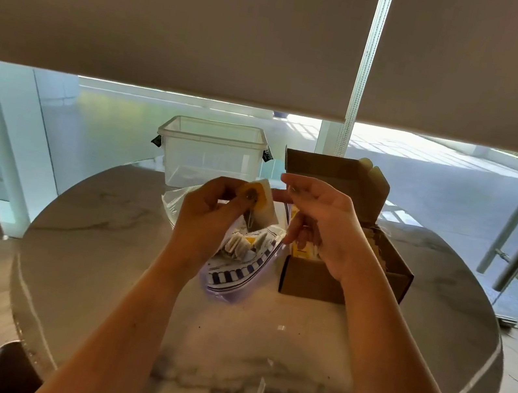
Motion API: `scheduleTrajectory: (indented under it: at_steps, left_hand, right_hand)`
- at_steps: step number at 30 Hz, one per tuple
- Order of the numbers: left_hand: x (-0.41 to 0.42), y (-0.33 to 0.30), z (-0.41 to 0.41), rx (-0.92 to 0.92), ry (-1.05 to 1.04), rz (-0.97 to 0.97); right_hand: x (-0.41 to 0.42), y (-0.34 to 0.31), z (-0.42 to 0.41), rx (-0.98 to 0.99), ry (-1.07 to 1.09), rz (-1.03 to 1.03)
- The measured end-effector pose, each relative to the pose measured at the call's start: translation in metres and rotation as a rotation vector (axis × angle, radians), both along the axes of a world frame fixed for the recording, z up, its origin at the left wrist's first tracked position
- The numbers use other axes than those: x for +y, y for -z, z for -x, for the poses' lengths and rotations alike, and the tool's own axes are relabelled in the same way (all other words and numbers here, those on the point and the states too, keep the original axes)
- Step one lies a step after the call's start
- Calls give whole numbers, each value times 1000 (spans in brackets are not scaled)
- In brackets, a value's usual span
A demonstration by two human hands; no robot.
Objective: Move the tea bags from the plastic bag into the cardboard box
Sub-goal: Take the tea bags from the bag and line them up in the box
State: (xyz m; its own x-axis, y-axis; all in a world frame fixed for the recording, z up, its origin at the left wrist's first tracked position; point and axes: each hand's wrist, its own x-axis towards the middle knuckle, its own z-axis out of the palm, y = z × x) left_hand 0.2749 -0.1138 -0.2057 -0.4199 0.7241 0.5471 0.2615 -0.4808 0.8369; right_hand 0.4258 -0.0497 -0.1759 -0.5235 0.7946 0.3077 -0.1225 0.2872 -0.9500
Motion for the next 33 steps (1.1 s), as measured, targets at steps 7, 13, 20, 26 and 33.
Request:
scheduleTrajectory:
  at_steps: [7,13,20,26,33]
  left_hand:
    - [1,1,-8,219,-27,147]
    - [6,8,-9,462,-80,146]
    - [9,15,-11,771,-161,96]
    - [7,10,-3,637,-233,5]
    - [4,7,3,553,-267,-13]
  right_hand:
    - [2,0,-5,-212,62,-167]
    - [38,-3,-38,-7,419,-70]
    - [91,22,-66,-615,776,-259]
    - [107,21,-47,-823,624,-194]
    - [114,30,-38,-834,705,-127]
